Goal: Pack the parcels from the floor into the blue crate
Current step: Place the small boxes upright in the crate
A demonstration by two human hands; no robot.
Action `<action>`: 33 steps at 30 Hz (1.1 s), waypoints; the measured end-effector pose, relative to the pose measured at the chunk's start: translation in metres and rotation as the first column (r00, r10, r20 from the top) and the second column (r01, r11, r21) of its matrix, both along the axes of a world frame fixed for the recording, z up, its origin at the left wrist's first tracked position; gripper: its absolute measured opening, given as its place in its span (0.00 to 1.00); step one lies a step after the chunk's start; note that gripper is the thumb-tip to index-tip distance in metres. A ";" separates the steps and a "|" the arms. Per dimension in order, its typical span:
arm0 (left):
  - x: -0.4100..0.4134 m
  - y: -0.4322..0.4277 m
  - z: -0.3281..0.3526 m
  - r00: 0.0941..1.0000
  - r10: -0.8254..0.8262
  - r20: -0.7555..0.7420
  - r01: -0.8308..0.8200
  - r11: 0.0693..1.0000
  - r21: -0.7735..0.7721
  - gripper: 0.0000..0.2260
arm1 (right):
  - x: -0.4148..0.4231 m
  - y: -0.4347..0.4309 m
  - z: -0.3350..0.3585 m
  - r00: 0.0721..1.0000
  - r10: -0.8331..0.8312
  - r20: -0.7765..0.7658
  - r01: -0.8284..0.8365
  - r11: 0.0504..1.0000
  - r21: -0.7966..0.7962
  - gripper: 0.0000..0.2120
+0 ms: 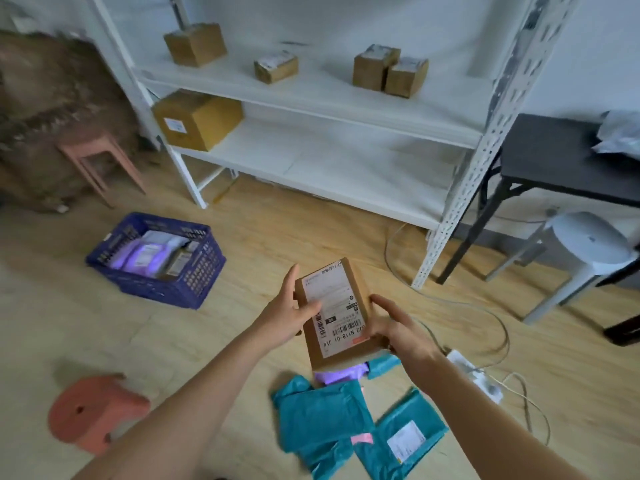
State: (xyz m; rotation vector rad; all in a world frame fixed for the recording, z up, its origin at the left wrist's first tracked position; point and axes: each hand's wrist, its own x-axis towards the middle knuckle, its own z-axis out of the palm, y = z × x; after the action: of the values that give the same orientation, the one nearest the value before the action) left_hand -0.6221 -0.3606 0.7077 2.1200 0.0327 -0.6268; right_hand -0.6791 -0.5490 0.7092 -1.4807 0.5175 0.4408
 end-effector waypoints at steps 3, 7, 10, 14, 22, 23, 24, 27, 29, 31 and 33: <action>0.009 0.054 0.011 1.000 -0.011 0.004 0.011 1.000 -0.025 0.35 | 0.018 0.052 0.013 0.999 0.044 0.026 -0.043 0.999 -0.027 0.41; 0.026 0.134 0.021 1.000 0.026 0.007 -0.026 0.996 -0.082 0.32 | 0.044 0.127 0.016 0.997 0.072 0.006 -0.071 0.996 -0.054 0.33; 0.043 0.197 0.021 0.999 0.054 0.001 -0.054 0.992 -0.118 0.31 | 0.069 0.186 0.015 0.995 0.095 -0.012 -0.095 0.994 -0.053 0.29; 0.067 0.274 0.023 0.994 0.112 -0.021 -0.114 0.983 -0.147 0.28 | 0.100 0.261 0.014 0.994 0.112 -0.020 -0.113 0.993 -0.045 0.33; 0.124 0.366 0.015 0.962 0.259 -0.090 -0.272 0.943 -0.191 0.21 | 0.168 0.360 0.008 0.984 0.179 0.023 -0.177 0.980 -0.088 0.39; 0.132 0.371 0.013 0.957 0.275 -0.091 -0.288 0.941 -0.178 0.20 | 0.178 0.366 0.007 0.981 0.190 0.029 -0.186 0.977 -0.106 0.39; 0.142 0.376 0.010 0.953 0.288 -0.096 -0.300 0.941 -0.160 0.19 | 0.188 0.372 0.007 0.978 0.204 0.031 -0.199 0.973 -0.121 0.39; 0.178 0.392 0.005 0.938 0.320 -0.137 -0.337 0.933 -0.128 0.20 | 0.224 0.387 0.001 0.969 0.248 0.013 -0.244 0.960 -0.139 0.40; 0.206 0.405 -0.001 0.932 0.317 -0.174 -0.340 0.932 -0.127 0.20 | 0.253 0.399 -0.007 0.963 0.270 -0.011 -0.269 0.953 -0.141 0.42; 0.239 0.418 -0.009 0.938 0.287 -0.195 -0.314 0.941 -0.128 0.17 | 0.288 0.412 -0.015 0.953 0.303 -0.023 -0.303 0.943 -0.135 0.43; 0.276 0.430 -0.016 0.943 0.267 -0.202 -0.294 0.948 -0.119 0.14 | 0.329 0.425 -0.023 0.943 0.331 -0.030 -0.332 0.933 -0.139 0.41</action>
State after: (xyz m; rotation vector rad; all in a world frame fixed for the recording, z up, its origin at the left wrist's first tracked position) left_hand -0.3462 0.0699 0.6916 1.8638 0.3748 -0.6295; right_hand -0.3504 -0.1245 0.6862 -1.7137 0.3063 0.6853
